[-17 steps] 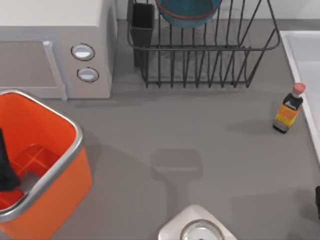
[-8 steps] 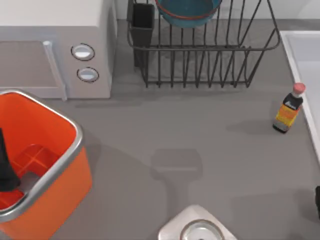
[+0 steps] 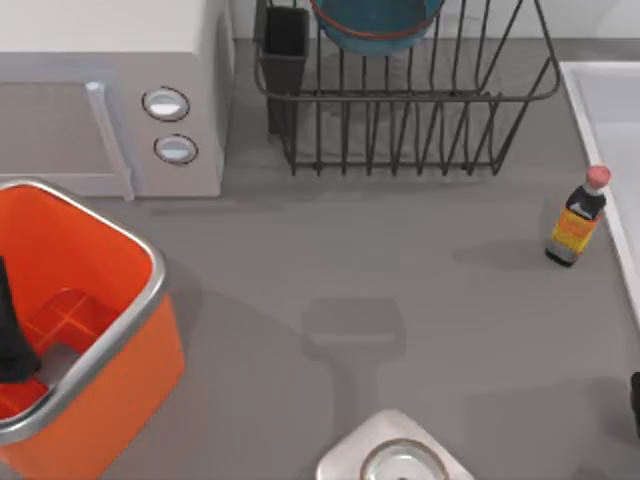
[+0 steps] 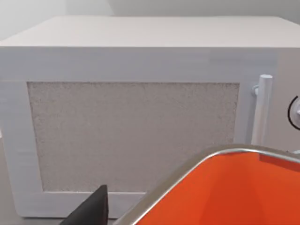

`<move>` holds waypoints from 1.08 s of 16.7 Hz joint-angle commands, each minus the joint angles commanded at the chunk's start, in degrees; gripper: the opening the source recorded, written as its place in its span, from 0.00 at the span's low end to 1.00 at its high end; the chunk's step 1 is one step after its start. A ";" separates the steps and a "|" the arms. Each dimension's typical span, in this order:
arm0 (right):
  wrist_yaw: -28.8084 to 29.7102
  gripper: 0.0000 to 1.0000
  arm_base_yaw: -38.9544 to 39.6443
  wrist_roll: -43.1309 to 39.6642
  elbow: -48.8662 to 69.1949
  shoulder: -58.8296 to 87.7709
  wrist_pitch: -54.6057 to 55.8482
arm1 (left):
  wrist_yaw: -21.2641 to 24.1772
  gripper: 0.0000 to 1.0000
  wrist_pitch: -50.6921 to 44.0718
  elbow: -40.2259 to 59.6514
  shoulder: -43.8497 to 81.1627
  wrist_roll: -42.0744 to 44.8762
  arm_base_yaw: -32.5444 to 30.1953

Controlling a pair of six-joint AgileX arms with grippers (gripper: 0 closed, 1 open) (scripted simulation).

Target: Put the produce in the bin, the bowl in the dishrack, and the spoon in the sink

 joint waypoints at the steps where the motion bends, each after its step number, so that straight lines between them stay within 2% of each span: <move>1: 0.00 0.00 0.00 0.00 0.00 0.00 0.00 | 0.00 1.00 0.00 0.00 0.00 0.00 0.00; 5: 0.00 0.00 0.00 0.00 0.00 0.00 0.00 | 0.00 1.00 0.00 0.00 0.00 0.00 0.00; 6: -0.26 0.00 0.17 0.17 1.29 -5.08 -8.97 | 0.00 1.00 0.00 0.00 0.00 0.00 0.00; 10: -0.24 0.00 0.14 0.56 3.18 -5.85 -13.14 | 0.00 1.00 0.00 0.00 0.00 0.00 0.00; 18: -0.11 0.00 -0.20 0.05 16.10 -13.42 -33.27 | 0.00 1.00 0.00 0.00 0.00 0.00 0.00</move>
